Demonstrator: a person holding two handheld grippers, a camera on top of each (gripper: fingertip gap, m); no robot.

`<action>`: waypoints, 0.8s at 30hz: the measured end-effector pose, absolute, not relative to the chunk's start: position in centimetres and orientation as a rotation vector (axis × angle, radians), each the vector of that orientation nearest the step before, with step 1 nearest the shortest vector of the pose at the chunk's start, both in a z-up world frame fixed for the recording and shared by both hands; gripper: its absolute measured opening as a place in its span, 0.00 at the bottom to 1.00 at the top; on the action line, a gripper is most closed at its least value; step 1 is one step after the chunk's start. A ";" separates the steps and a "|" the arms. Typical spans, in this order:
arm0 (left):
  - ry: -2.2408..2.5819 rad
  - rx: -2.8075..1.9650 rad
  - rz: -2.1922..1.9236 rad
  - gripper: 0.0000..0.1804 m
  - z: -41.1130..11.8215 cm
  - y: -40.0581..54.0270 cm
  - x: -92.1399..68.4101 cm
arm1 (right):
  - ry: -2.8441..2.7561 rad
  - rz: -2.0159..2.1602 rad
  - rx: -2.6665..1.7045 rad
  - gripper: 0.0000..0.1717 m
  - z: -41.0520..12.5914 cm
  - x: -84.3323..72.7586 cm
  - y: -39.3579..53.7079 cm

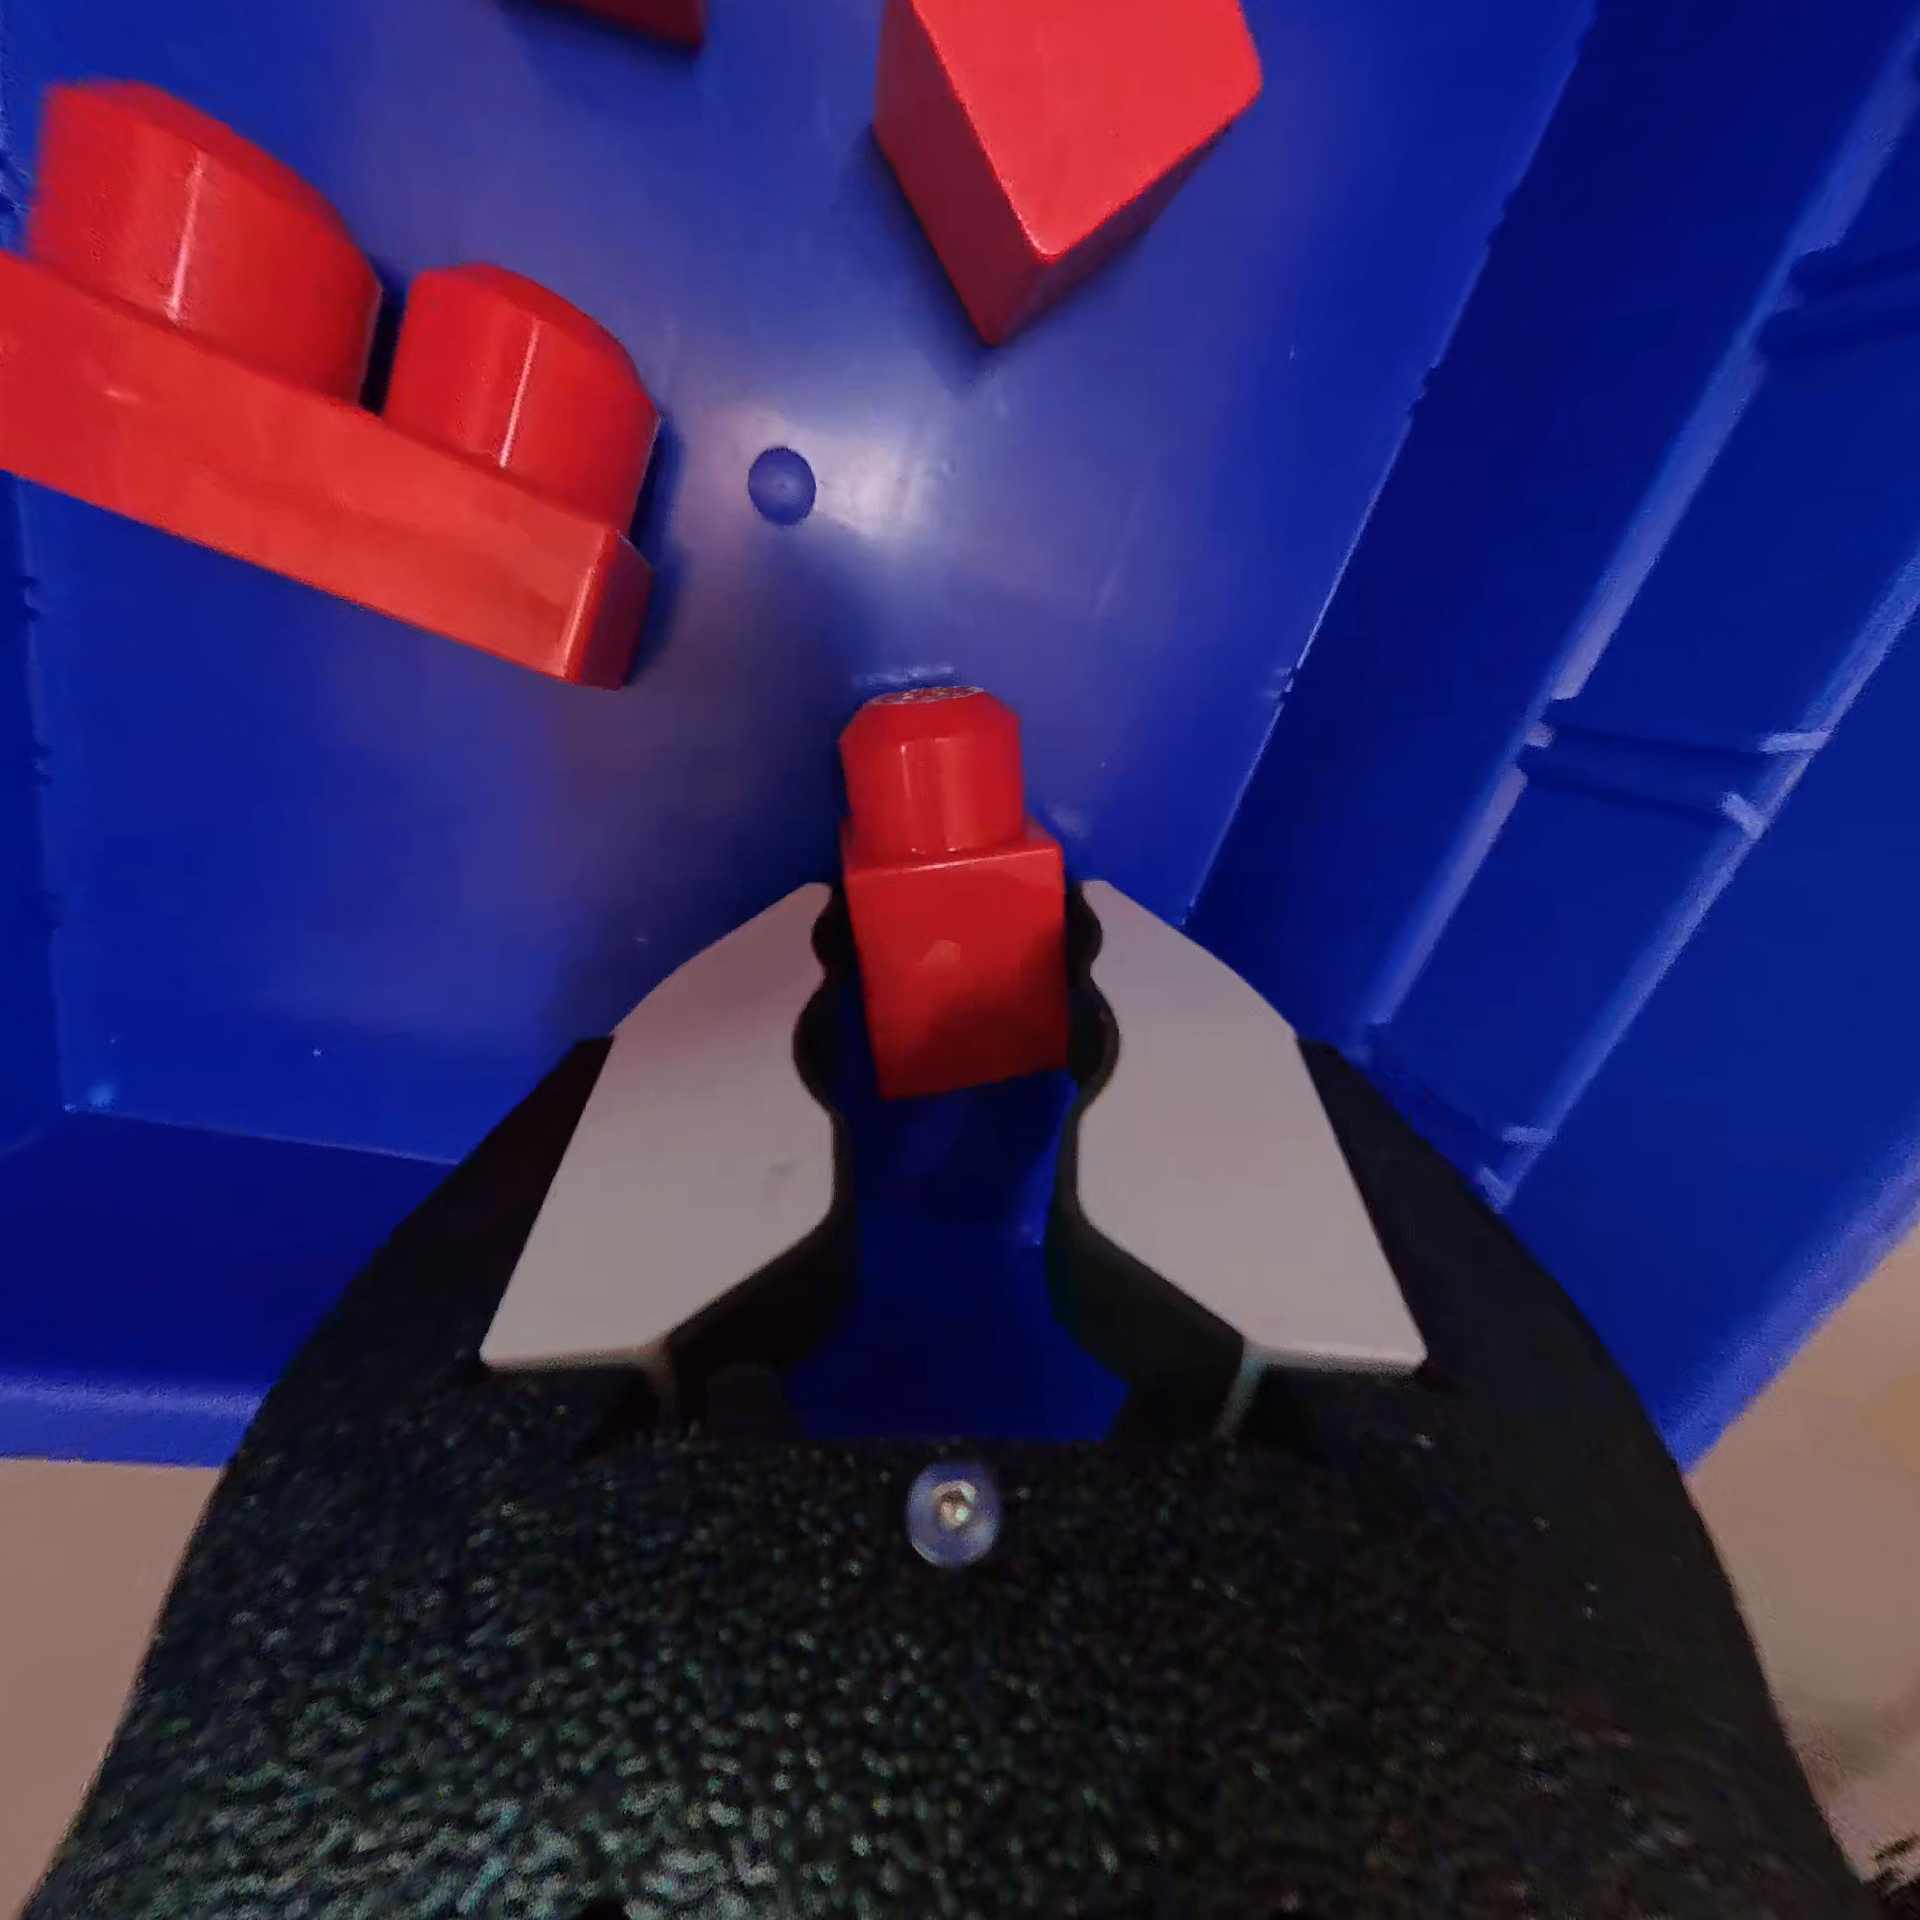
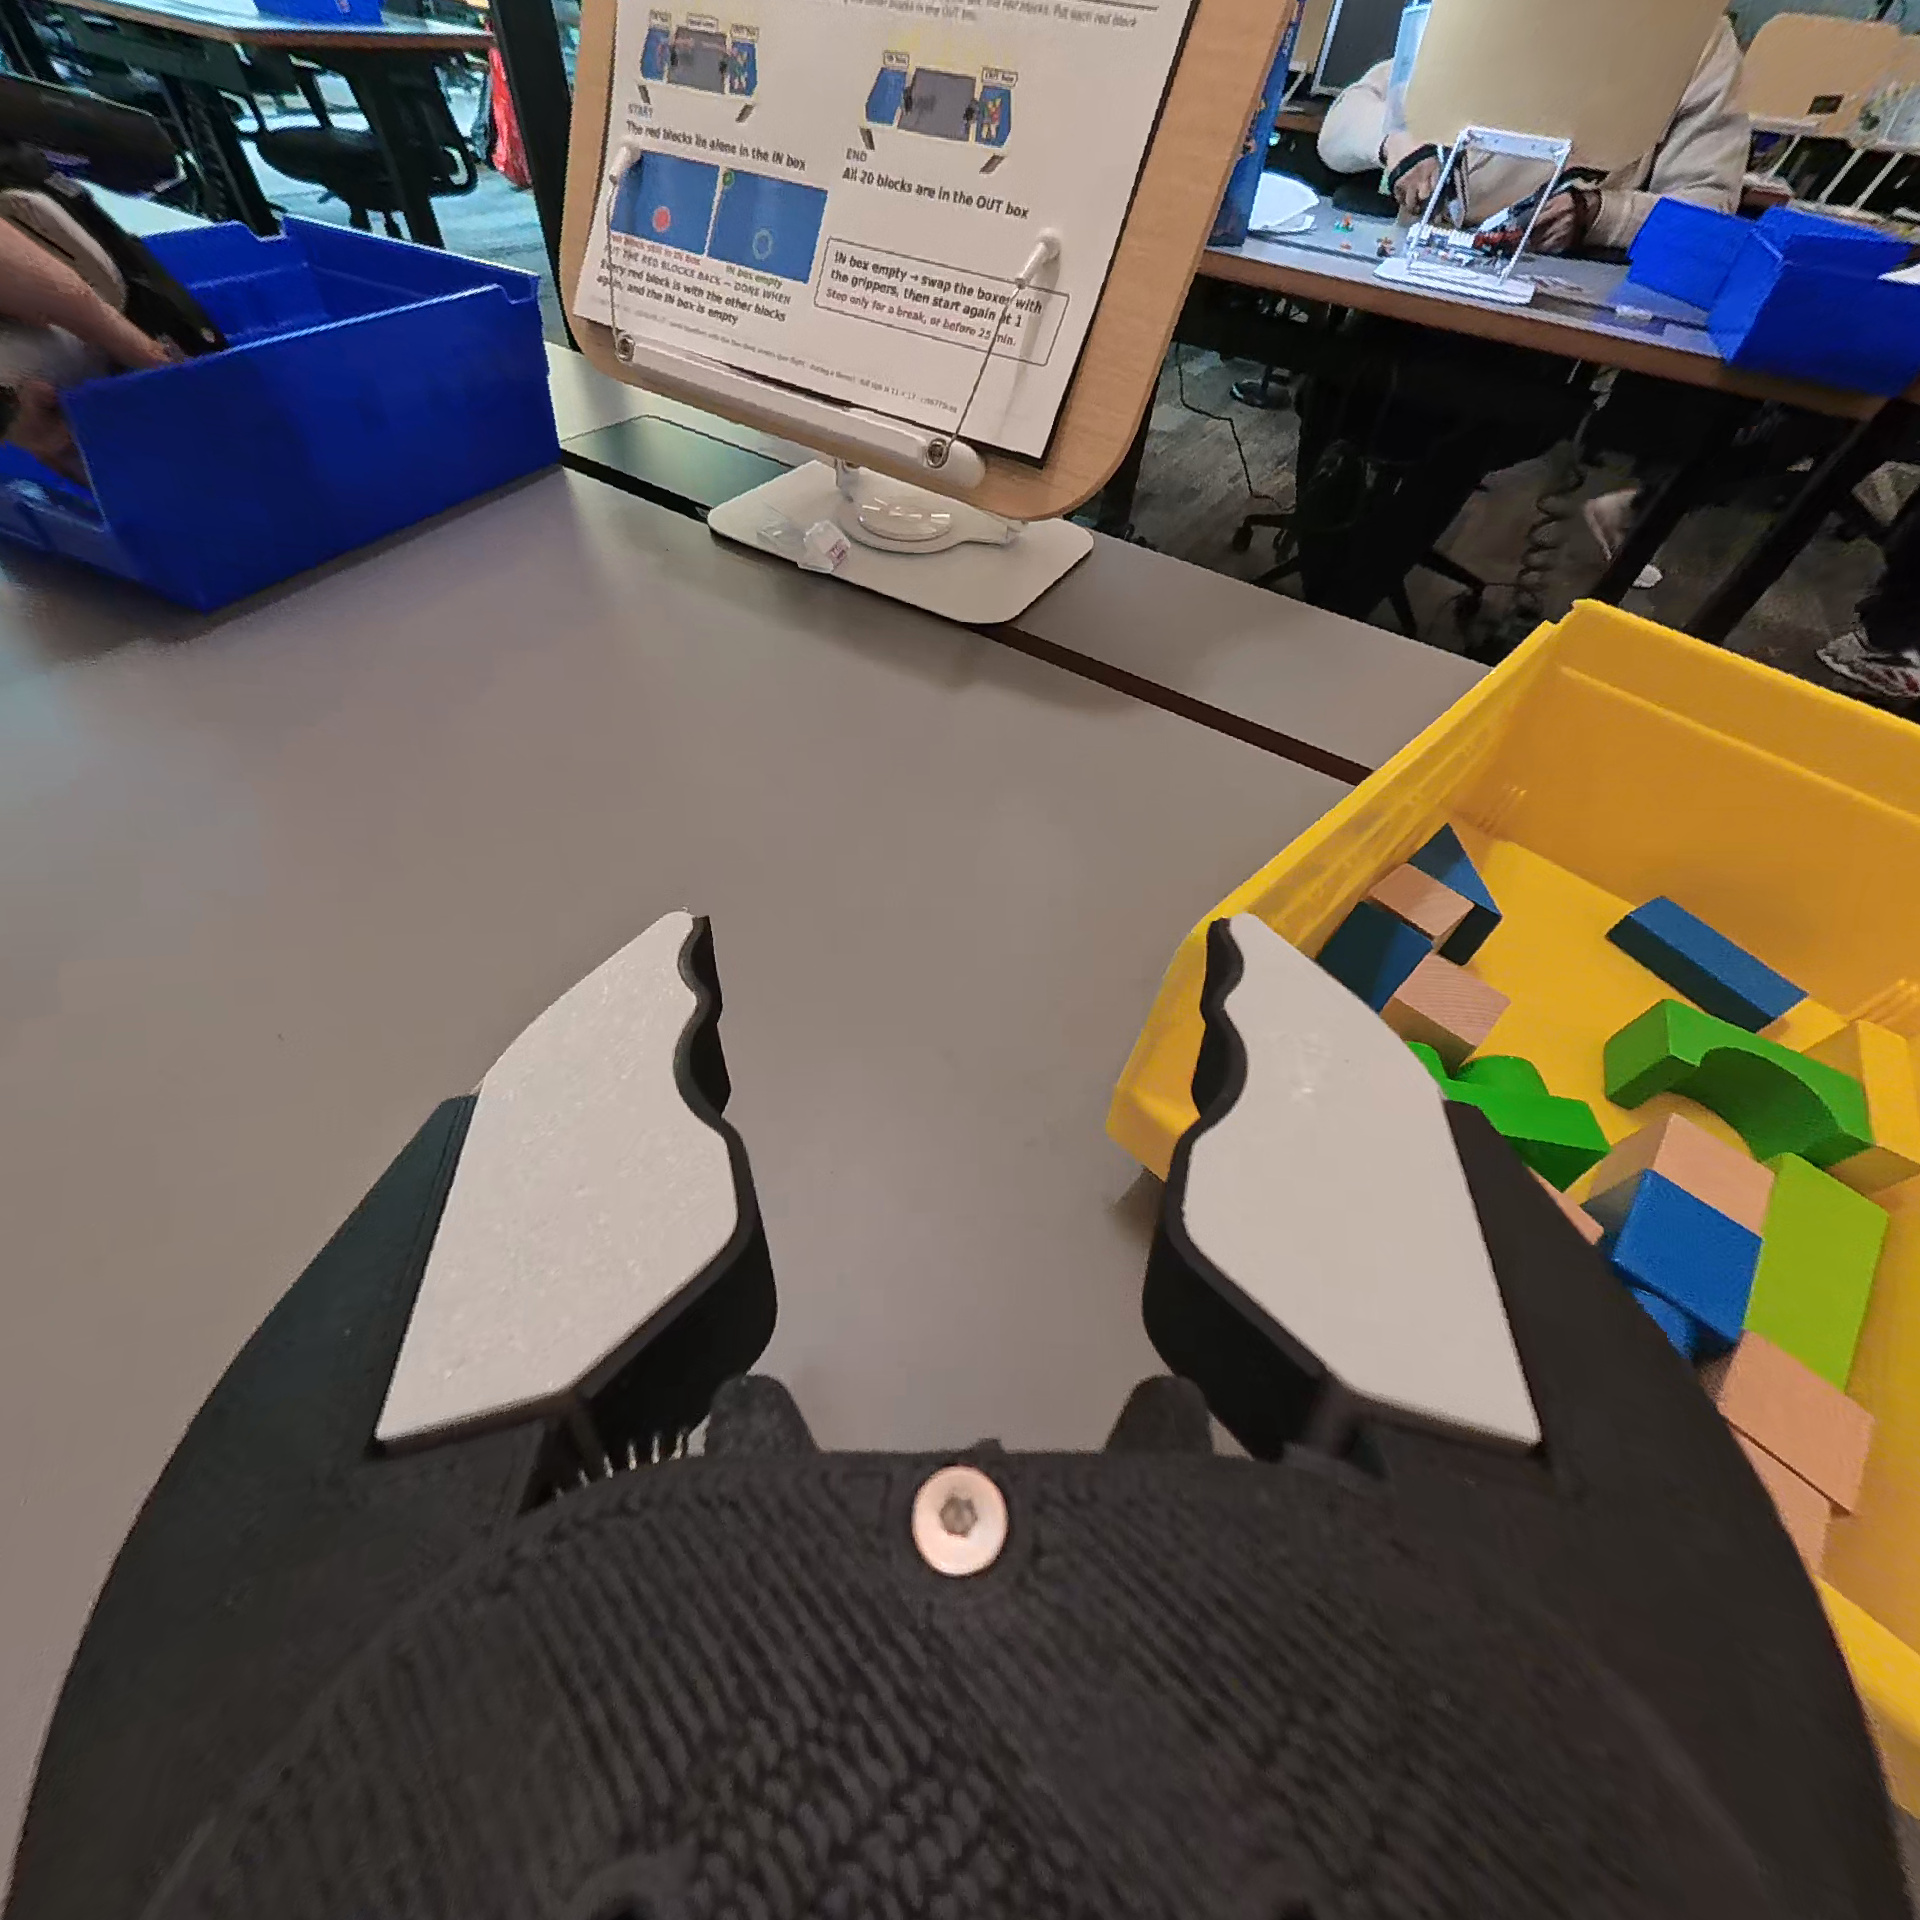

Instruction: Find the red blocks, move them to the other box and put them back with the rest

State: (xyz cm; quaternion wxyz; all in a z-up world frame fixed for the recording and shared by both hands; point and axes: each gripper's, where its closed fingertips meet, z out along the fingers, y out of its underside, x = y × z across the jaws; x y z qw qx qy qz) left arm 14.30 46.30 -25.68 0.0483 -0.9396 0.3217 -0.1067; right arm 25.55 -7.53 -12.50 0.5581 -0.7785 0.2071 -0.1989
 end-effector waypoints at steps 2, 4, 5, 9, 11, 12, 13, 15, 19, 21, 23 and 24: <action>1.020 -2.833 -0.367 0.21 -25.6 46.6 14.2 | 0.488 -0.468 -1.840 0.52 -12.5 25.5 -7.5; 1.115 -2.771 -0.388 0.22 -25.7 46.9 13.9 | 0.479 -0.461 -1.844 0.52 -12.6 25.5 -7.1; 1.174 -2.732 -0.386 0.21 -25.6 47.1 13.6 | 0.473 -0.451 -1.848 0.52 -12.6 25.4 -6.8; 1.422 -2.420 -0.433 0.21 -22.7 48.5 13.3 | 0.425 -0.386 -1.861 0.52 -12.5 24.6 -4.9; 1.520 -2.232 -0.493 0.21 -19.4 48.8 13.6 | 0.394 -0.341 -1.862 0.52 -12.1 24.2 -3.7; 1.548 -2.144 -0.543 0.21 -17.4 48.6 13.7 | 0.381 -0.319 -1.863 0.52 -12.0 24.1 -3.1; 1.566 -2.049 -0.606 0.21 -15.1 48.0 14.0 | 0.368 -0.297 -1.864 0.53 -11.7 24.0 -2.4; 1.606 -1.845 -0.758 0.21 -10.6 45.9 14.6 | 0.351 -0.245 -1.845 0.55 -11.0 23.8 -0.8; 1.738 -1.483 -1.134 0.21 -4.9 37.1 15.8 | 0.311 -0.103 -1.734 0.58 -7.6 23.3 3.8; 1.834 -1.299 -1.287 0.21 -3.9 32.1 16.2 | 0.256 -0.020 -1.687 0.57 -5.8 22.5 6.2; 1.927 -1.134 -1.457 0.21 -3.7 27.2 16.3 | 0.132 0.030 -1.659 0.55 -4.2 21.3 8.3; 1.970 -1.056 -1.541 0.21 -3.7 24.9 16.3 | 0.048 0.043 -1.652 0.53 -3.6 20.6 9.2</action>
